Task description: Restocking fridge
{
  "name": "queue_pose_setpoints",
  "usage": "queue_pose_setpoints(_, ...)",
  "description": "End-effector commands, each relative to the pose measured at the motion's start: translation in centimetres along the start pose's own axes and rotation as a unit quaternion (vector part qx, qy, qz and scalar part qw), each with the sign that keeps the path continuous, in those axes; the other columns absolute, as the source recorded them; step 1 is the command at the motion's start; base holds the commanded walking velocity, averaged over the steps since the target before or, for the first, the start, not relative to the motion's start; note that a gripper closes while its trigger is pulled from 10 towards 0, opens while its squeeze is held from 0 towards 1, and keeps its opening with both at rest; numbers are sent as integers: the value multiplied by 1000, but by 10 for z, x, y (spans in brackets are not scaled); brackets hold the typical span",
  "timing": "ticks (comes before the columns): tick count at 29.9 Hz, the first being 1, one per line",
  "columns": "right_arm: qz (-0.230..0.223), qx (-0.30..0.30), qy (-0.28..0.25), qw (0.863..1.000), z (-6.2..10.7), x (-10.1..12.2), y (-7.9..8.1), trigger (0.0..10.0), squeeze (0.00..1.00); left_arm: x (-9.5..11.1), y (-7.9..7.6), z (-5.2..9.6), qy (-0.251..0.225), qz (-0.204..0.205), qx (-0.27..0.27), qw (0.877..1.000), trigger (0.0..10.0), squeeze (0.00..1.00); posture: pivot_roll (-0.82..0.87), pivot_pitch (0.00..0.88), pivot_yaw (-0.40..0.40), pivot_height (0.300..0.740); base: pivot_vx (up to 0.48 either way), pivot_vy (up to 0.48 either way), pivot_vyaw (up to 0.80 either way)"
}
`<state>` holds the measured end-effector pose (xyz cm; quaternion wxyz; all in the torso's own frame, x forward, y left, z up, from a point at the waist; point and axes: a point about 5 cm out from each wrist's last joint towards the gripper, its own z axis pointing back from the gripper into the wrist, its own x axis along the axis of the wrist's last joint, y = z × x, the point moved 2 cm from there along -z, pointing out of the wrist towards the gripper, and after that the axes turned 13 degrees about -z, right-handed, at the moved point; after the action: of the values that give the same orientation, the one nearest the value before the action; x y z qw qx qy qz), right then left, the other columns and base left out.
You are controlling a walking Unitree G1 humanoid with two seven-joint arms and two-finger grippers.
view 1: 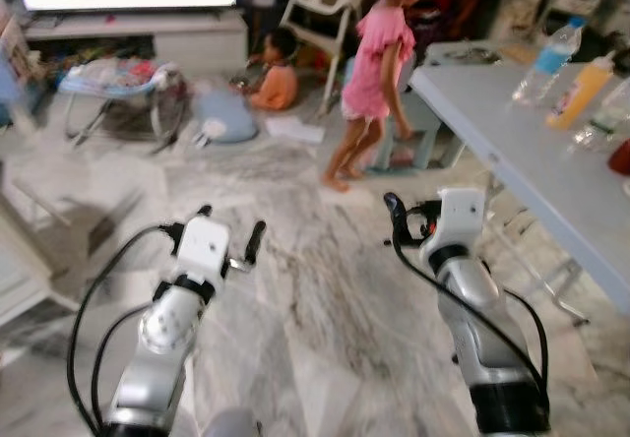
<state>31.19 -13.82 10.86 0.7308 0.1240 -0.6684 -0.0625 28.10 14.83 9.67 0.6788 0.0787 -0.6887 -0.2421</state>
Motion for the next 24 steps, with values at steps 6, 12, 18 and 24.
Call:
queue_pose_setpoints(6, 0, -20, -5, 1000, 9, 0, -8, 10000, 0, 3, -6, -8, -7, 10, -14, 1000, 10000, 0, 89, 0, -75, 740, 423, 0, -185)
queue_pose_setpoints(12, 2, -31, -3, 1000, 11, -7, -14, 10000, 0, 3, -3, -17, -11, 0, -6, 1000, 10000, 0, 104, 0, -73, 740, 386, 244, -766)
queue_pose_setpoints(18, -8, -16, -11, 1000, 3, -5, 3, 10000, 0, 12, 2, -27, -25, 23, 4, 999, 10000, 0, 96, 0, -70, 740, 323, 355, -800)
queue_pose_setpoints(24, -1, -6, -27, 1000, 0, 6, 6, 10000, 0, 10, 0, -28, -38, 6, -3, 999, 10000, 0, 55, 0, -66, 740, 314, 364, -800)
